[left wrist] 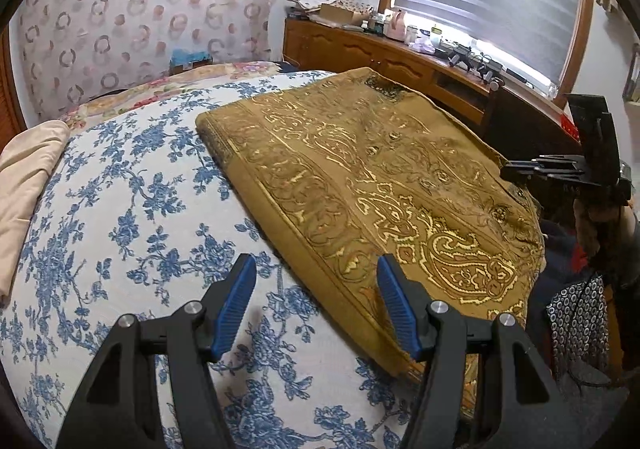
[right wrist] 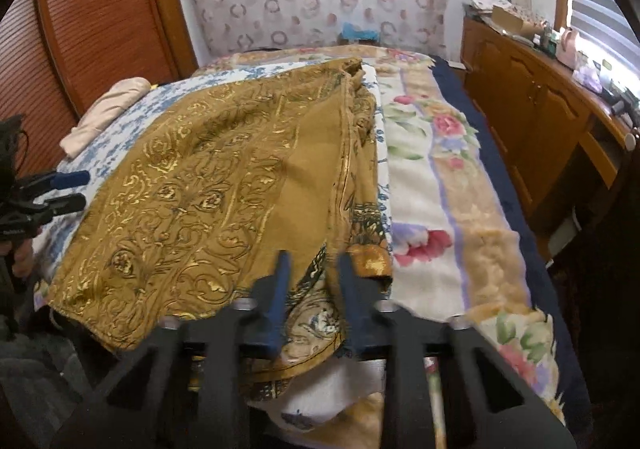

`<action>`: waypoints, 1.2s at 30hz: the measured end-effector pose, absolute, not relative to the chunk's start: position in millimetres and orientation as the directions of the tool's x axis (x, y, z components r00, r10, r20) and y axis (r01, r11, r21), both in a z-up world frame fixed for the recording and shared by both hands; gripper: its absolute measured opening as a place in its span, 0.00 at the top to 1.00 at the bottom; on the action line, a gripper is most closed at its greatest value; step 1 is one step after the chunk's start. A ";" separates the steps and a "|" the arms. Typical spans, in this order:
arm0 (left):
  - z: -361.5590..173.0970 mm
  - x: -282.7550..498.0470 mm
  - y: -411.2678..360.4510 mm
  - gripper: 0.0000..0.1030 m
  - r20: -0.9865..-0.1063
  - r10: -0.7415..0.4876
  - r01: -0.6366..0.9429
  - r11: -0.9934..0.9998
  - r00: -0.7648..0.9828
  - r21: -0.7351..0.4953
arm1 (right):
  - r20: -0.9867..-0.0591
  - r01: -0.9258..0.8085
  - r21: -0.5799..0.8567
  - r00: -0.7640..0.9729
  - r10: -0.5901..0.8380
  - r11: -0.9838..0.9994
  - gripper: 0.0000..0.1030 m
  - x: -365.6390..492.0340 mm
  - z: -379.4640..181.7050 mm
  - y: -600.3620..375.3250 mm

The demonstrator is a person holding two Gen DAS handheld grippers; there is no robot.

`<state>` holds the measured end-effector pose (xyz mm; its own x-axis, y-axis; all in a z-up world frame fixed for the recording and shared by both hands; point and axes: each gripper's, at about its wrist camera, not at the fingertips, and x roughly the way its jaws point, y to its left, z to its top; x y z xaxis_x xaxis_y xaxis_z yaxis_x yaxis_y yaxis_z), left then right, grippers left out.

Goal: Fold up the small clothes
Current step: 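Press the folded shirt flat with the right tool and open it, then grasp the folded gold shirt edge with the left tool and lift it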

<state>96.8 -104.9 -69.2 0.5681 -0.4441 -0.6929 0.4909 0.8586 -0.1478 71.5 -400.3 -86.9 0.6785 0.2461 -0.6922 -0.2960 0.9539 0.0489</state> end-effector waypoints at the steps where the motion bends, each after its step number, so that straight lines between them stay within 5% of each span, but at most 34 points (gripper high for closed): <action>1: -69.7 95.7 -105.4 0.40 -0.694 -0.446 0.491 0.858 0.565 -0.151 | -0.686 -0.288 0.052 0.685 0.244 0.956 0.92 69.6 -85.4 -400.6; 18: -81.7 73.5 -109.6 0.40 -0.708 -0.498 0.519 0.827 0.501 -0.214 | -0.643 -0.219 -0.008 0.748 0.163 0.976 0.98 49.8 -83.8 -410.8; 23: -84.7 60.4 -113.7 0.41 -0.706 -0.526 0.536 0.809 0.474 -0.242 | -0.614 -0.219 -0.026 0.773 0.157 0.975 0.87 45.5 -76.8 -404.4; 26: -85.5 51.7 -117.5 0.48 -0.696 -0.554 0.562 0.786 0.457 -0.256 | -0.601 -0.218 -0.041 0.785 0.151 0.975 0.72 44.2 -72.2 -400.4; 33: -89.2 47.0 -124.6 0.62 -0.702 -0.549 0.570 0.784 0.453 -0.246 | -0.579 -0.240 -0.025 0.795 0.181 0.971 0.64 41.1 -64.3 -392.5; 36: -88.3 48.0 -124.0 0.88 -0.701 -0.544 0.570 0.787 0.461 -0.236 | -0.581 -0.255 -0.022 0.790 0.195 0.967 0.64 40.0 -63.7 -387.8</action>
